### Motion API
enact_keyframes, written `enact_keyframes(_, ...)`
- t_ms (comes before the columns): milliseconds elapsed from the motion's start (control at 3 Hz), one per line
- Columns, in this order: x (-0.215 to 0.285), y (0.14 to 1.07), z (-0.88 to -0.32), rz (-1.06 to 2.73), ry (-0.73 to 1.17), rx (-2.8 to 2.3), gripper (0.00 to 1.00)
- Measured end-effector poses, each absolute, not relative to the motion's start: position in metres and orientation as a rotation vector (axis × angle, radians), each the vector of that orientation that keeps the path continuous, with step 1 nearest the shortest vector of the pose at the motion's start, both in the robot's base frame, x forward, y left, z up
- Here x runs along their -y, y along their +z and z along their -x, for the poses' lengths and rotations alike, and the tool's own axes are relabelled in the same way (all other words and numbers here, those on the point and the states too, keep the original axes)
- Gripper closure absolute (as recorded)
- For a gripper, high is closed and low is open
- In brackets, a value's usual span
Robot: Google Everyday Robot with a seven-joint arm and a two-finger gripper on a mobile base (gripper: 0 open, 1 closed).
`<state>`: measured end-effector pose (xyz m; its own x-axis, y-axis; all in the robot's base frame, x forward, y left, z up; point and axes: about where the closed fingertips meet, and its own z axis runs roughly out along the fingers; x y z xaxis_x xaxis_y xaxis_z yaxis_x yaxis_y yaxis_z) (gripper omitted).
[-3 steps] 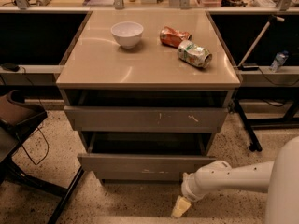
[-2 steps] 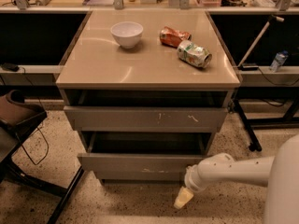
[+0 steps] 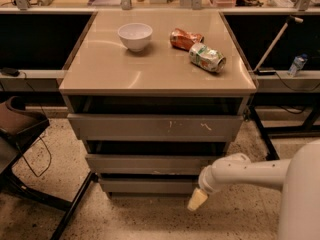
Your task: Close middle drawer
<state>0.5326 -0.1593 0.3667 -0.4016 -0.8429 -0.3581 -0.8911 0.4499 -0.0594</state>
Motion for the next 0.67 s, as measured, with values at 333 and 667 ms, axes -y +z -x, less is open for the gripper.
enact_keyframes(333,0.1614,0.3706,-0.5459,1.457,0.193,-2.358,0.00)
enact_keyframes(667,0.1614,0.3706,-0.5459,1.457,0.193,-2.358,0.00)
